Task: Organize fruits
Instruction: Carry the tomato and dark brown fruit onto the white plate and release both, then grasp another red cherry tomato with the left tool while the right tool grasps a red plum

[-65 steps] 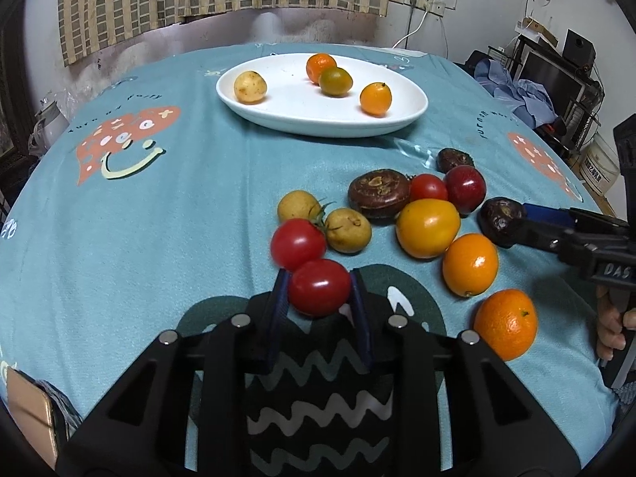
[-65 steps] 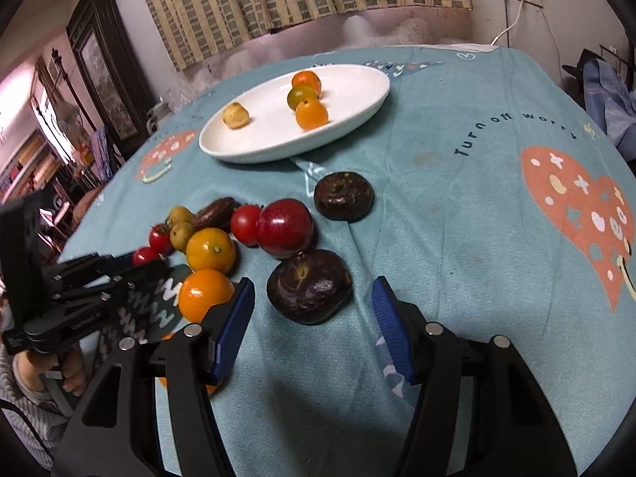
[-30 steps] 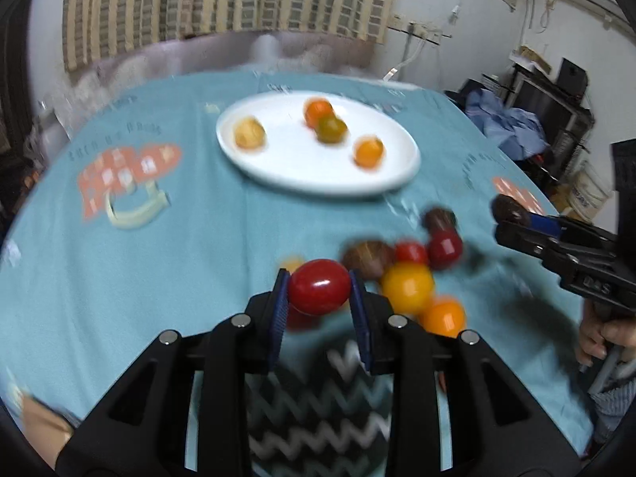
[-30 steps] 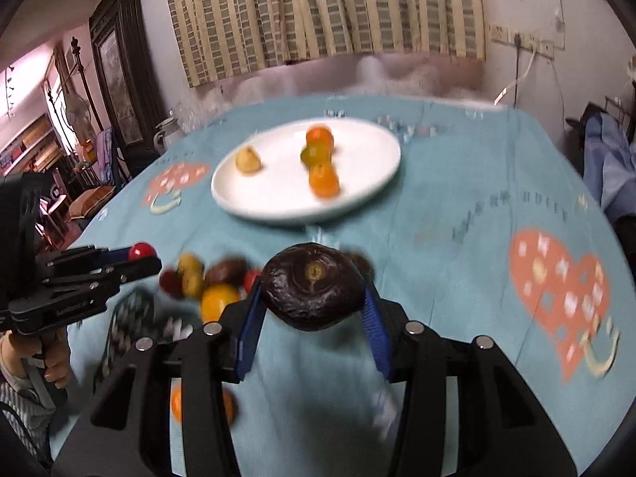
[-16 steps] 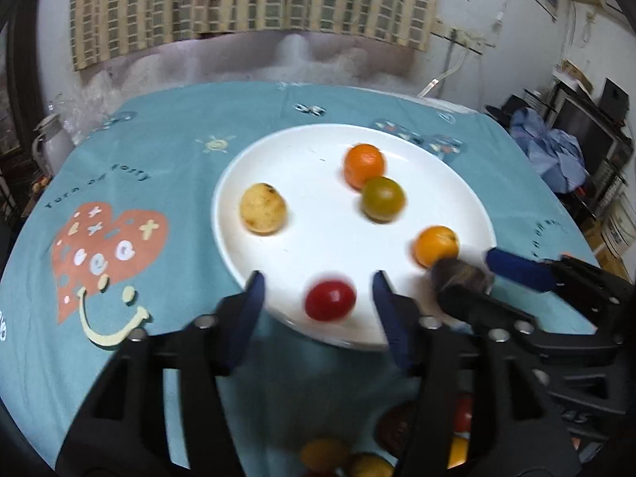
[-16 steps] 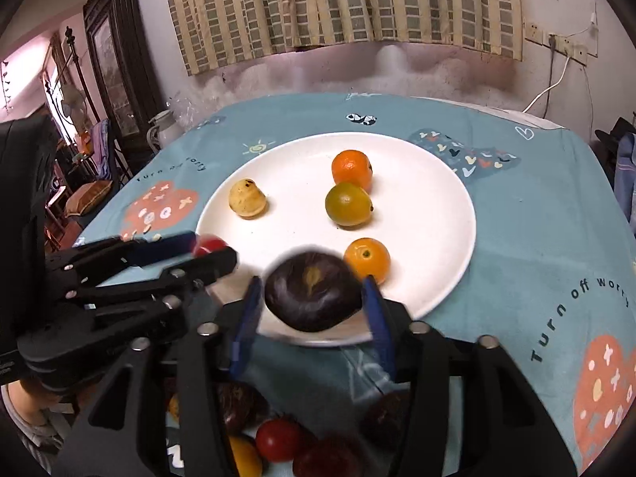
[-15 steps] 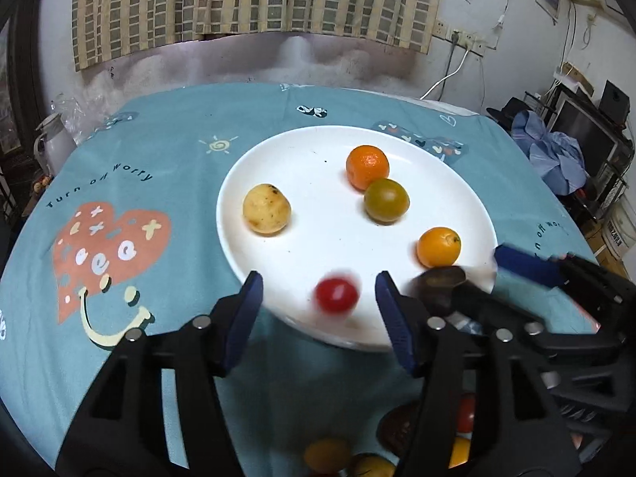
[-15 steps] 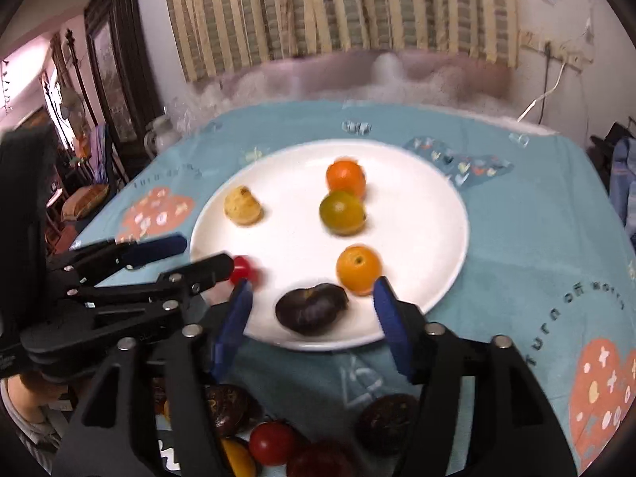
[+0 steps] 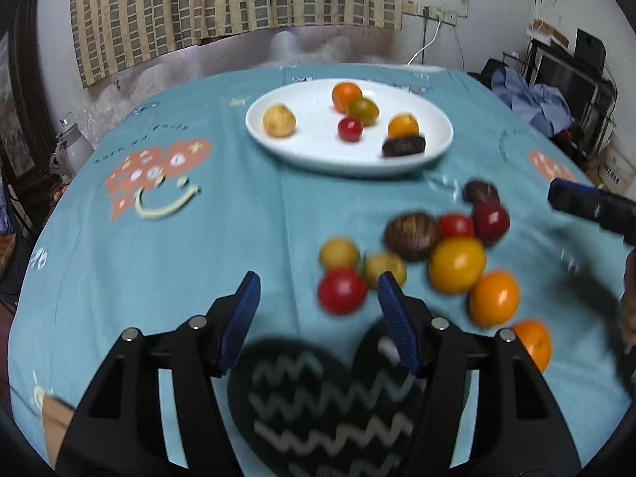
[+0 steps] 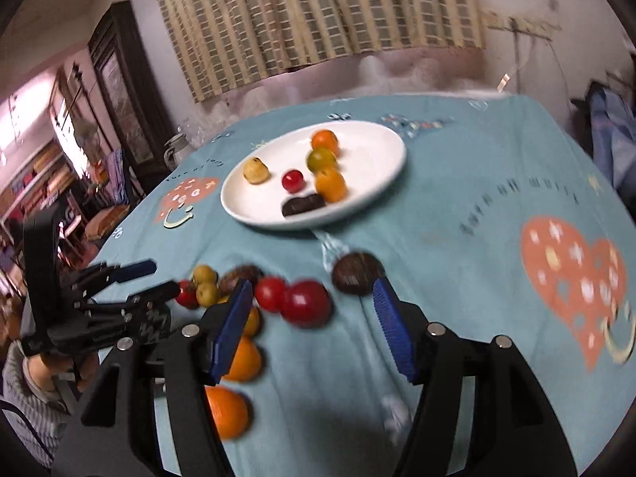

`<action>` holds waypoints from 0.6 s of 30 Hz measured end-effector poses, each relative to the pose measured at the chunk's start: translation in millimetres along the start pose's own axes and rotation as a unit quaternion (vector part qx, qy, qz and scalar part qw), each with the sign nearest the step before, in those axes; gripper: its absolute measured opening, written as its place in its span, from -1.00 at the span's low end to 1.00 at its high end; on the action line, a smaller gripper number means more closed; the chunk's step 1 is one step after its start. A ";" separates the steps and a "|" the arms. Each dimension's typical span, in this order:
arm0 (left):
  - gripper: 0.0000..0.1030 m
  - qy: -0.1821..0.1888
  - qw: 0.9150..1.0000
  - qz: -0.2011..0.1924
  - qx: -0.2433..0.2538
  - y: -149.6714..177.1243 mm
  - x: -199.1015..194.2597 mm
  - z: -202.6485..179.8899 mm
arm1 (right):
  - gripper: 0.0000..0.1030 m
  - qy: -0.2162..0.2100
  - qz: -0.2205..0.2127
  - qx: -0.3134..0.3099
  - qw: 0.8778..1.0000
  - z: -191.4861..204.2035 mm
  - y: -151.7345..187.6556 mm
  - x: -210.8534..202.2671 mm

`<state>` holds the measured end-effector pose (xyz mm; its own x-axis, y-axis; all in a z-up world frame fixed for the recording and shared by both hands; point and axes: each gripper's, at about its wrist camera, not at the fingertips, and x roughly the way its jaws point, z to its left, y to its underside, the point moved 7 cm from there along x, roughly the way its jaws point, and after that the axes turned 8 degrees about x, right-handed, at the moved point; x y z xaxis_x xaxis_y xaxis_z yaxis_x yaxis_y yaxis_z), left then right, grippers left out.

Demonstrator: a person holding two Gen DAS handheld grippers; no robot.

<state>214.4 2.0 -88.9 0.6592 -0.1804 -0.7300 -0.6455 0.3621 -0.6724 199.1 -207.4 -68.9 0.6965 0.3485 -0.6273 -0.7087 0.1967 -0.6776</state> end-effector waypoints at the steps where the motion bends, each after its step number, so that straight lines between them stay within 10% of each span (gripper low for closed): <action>1: 0.23 -0.002 1.000 0.001 0.000 3.2 1.1 -0.1 | 0.23 0.000 0.004 0.006 1.000 -2.9 2.0 1.3; 18: -0.28 0.050 0.998 0.028 0.001 1.3 32.6 -8.9 | 0.23 0.014 0.017 -0.008 1.000 -3.0 9.9 13.7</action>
<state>231.7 -11.5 -114.6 0.5800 -0.2499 -0.7754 -0.6793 0.3770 -0.6296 201.9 -203.4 -85.3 0.6754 0.3293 -0.6598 -0.7299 0.1715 -0.6617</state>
